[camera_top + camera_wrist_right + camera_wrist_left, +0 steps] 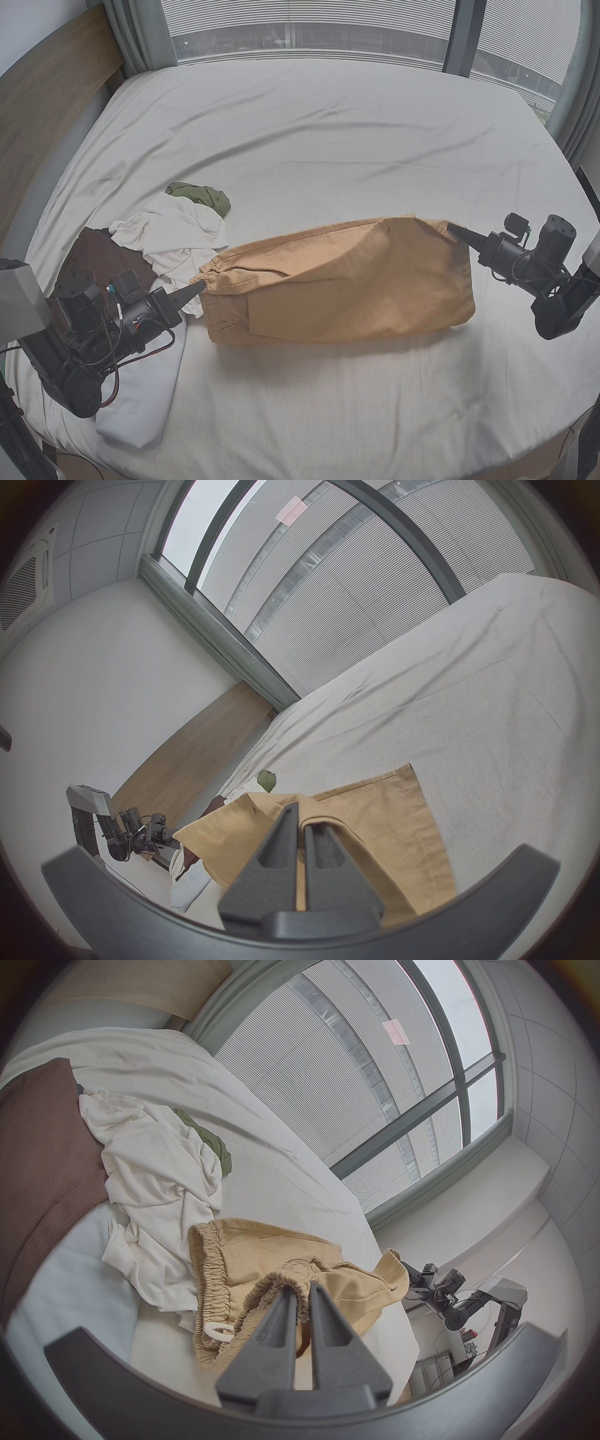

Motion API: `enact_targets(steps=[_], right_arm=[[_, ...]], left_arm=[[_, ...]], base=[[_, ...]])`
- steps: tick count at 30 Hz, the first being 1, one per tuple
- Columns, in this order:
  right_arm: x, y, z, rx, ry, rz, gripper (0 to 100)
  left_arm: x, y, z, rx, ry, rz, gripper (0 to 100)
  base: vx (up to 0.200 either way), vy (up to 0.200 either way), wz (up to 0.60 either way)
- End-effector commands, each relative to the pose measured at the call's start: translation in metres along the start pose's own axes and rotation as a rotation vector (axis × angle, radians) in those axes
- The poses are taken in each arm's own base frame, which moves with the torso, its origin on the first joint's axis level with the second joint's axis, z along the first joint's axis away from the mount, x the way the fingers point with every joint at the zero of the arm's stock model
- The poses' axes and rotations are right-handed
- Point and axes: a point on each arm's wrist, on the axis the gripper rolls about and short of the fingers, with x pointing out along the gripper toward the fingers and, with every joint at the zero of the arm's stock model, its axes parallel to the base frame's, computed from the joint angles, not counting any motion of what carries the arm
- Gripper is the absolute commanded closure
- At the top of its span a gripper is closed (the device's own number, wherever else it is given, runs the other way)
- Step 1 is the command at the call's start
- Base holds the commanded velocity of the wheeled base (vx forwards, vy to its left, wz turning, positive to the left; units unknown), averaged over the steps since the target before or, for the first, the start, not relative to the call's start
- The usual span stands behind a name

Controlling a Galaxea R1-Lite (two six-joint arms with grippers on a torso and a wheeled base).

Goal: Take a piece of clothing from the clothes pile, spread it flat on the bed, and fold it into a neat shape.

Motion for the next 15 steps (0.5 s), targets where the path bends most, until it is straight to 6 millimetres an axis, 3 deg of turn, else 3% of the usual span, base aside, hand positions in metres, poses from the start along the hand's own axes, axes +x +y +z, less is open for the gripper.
enact_targets(steps=[1, 8, 15], right_arm=[[0.006, 0.000, 0.008, -0.011, -0.011, 0.008, 100], [0.018, -0.002, 0.012, -0.010, -0.006, 0.013, 100], [0.041, -0.025, 0.008, -0.001, 0.010, 0.005, 100]], left_arm=[[0.002, 0.001, 0.001, -0.005, -0.003, -0.002, 100], [0.005, 0.001, 0.003, -0.024, -0.020, 0.000, 100], [0.020, 0.012, 0.001, -0.035, -0.061, 0.064, 100]], base=[[0.000, 0.000, 0.00], [0.000, 0.000, 0.00], [0.000, 0.000, 0.00]])
